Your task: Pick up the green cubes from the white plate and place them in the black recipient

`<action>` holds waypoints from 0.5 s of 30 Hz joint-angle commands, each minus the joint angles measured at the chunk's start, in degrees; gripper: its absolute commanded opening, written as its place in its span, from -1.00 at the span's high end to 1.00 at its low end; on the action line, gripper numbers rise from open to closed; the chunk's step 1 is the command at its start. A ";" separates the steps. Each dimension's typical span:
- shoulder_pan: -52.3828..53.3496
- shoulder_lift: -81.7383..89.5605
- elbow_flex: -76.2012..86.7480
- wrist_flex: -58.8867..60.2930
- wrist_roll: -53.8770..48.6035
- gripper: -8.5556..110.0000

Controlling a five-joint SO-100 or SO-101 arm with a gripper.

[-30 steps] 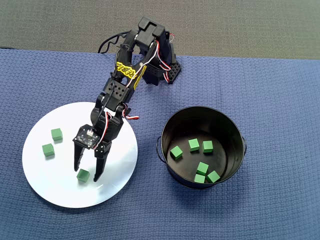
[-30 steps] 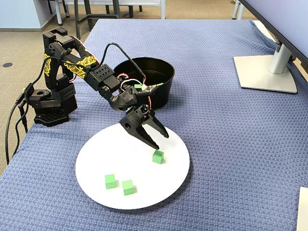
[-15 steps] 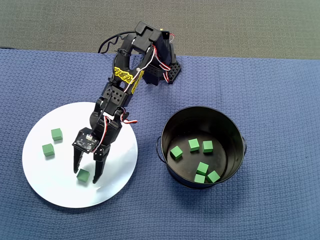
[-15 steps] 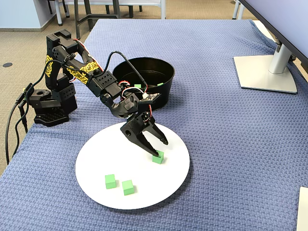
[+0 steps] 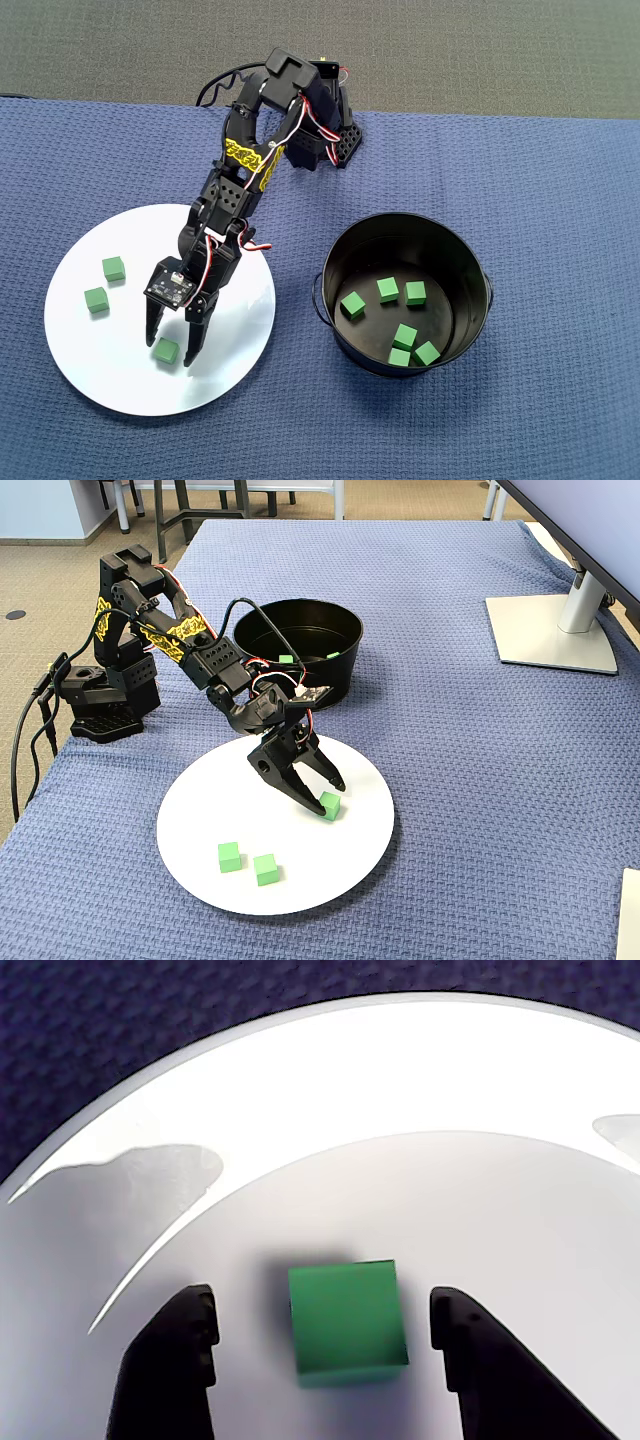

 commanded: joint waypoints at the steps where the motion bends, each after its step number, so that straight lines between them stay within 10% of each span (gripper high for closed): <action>1: 0.70 0.18 -0.18 -1.93 -0.44 0.56; 15: 0.88 -1.49 -0.26 -2.55 -0.62 0.64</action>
